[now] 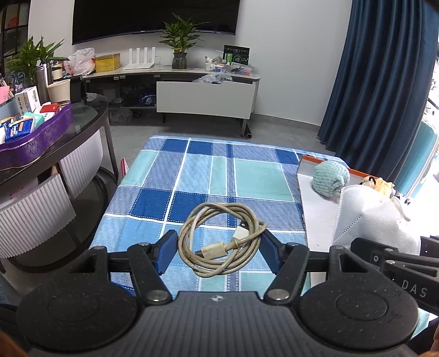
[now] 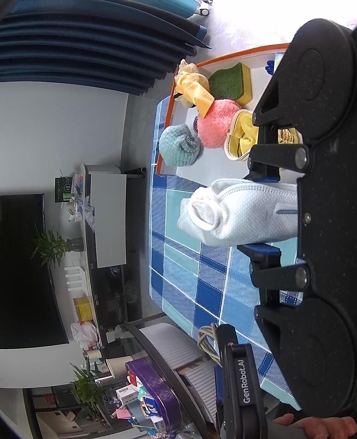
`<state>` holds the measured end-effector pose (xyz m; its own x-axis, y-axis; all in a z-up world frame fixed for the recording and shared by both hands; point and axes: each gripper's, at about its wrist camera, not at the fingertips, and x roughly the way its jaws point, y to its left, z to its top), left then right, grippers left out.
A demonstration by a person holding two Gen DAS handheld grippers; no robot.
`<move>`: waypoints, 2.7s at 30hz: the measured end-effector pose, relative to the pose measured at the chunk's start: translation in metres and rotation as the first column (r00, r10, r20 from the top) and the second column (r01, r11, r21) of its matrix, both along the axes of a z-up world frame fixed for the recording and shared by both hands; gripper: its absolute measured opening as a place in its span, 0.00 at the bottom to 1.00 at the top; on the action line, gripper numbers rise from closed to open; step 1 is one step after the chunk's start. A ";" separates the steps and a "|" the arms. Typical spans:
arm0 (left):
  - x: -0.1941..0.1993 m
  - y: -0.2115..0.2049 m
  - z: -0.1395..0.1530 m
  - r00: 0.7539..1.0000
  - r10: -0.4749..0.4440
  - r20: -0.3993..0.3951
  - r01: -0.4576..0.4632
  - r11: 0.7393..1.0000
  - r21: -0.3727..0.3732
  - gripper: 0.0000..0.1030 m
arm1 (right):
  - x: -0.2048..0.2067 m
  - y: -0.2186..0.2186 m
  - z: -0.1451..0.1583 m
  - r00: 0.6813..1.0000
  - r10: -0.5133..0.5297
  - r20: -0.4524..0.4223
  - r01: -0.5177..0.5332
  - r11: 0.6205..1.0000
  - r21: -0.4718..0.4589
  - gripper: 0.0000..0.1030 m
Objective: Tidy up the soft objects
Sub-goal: 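Carry the coiled cable and white mask toward the white box with both tools, then lower the cable into the box with the left tool while the right tool brings the mask over it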
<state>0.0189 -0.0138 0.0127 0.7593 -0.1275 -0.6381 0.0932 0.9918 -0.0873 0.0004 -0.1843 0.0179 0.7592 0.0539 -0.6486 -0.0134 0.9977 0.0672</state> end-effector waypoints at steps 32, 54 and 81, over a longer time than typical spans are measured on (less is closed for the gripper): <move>-0.009 -0.047 0.006 0.990 -0.139 0.015 0.139 0.990 -0.003 0.64 | -0.022 -0.043 0.006 0.994 -0.104 0.017 0.104 0.995 0.006 0.47; 0.001 -0.111 0.006 0.952 -0.307 0.013 0.307 0.952 0.002 0.64 | -0.032 -0.103 0.005 0.967 -0.254 0.017 0.254 0.967 -0.002 0.47; 0.027 -0.153 -0.002 0.918 -0.396 -0.015 0.396 0.918 -0.008 0.64 | -0.001 -0.150 -0.001 0.948 -0.318 -0.003 0.318 0.948 -0.034 0.48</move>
